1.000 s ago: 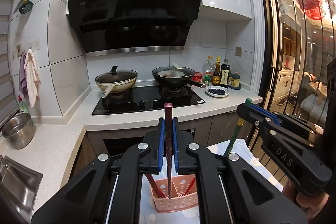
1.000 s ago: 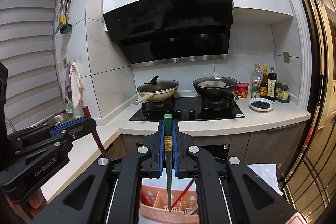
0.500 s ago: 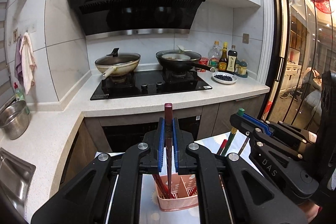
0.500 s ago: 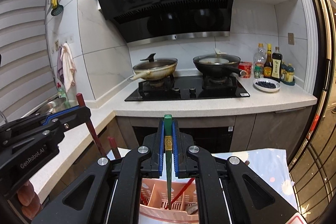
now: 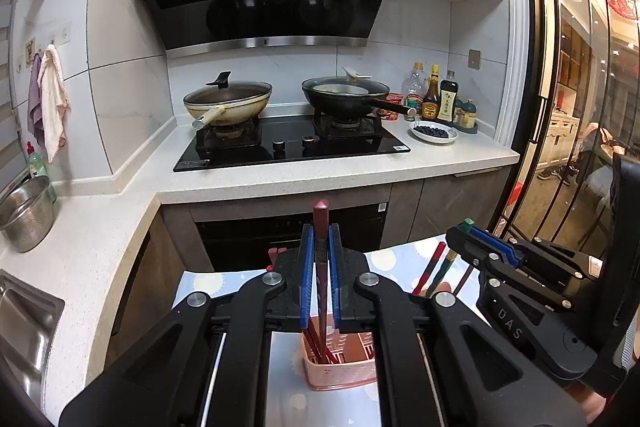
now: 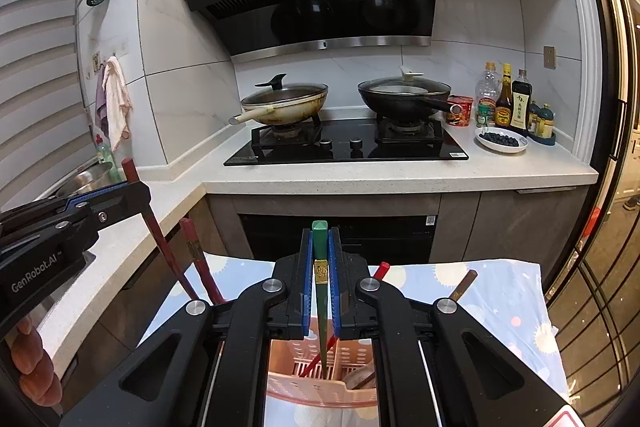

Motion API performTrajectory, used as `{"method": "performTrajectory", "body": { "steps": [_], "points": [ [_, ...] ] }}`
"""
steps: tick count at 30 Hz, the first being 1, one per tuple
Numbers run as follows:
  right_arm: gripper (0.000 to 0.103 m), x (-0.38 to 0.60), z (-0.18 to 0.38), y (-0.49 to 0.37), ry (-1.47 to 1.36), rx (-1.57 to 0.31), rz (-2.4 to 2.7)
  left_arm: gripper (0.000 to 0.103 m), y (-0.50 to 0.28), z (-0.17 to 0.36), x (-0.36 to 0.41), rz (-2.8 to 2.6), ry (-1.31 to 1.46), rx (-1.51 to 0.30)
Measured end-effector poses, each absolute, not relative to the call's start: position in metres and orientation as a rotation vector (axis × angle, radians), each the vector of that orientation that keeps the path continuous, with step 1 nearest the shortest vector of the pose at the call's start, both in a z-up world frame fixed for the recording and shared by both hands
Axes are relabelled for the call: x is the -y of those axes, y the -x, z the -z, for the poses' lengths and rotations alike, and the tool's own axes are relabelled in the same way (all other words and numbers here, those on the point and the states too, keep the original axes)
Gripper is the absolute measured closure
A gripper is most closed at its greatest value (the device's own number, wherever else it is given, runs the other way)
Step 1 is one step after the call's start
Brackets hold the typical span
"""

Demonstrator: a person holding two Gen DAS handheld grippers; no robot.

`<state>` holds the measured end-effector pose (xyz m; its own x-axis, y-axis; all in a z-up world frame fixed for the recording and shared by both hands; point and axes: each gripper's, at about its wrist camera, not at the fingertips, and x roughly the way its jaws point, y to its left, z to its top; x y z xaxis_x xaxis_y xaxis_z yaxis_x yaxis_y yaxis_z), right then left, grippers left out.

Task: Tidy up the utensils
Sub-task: 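Lower the chopsticks into the pink holder and open both tools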

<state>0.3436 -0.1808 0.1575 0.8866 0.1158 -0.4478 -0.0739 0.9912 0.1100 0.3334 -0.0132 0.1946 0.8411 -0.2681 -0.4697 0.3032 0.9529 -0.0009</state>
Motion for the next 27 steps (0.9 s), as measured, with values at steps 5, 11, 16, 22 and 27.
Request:
{"method": "performTrajectory", "body": {
  "steps": [5, 11, 16, 22, 27],
  "points": [
    [0.062, 0.188, -0.159, -0.329, -0.116, -0.431, -0.072, 0.081, -0.327, -0.196, 0.011, 0.257, -0.082, -0.468],
    [0.056, 0.194, -0.166, -0.302, -0.12, -0.403, -0.067, 0.044, -0.307, -0.199, 0.004, 0.233, -0.077, -0.422],
    [0.053, 0.195, -0.168, -0.27, -0.107, -0.385, -0.062, 0.041, -0.287, -0.2, -0.003, 0.235, -0.082, -0.413],
    [0.051, 0.196, -0.162, -0.229, -0.091, -0.393, -0.054, 0.035, -0.256, -0.191, -0.011, 0.237, -0.08, -0.415],
    [0.05, 0.195, -0.143, -0.192, -0.081, -0.432, -0.049, 0.035, -0.229, -0.172, -0.018, 0.242, -0.082, -0.448]
  ]
}}
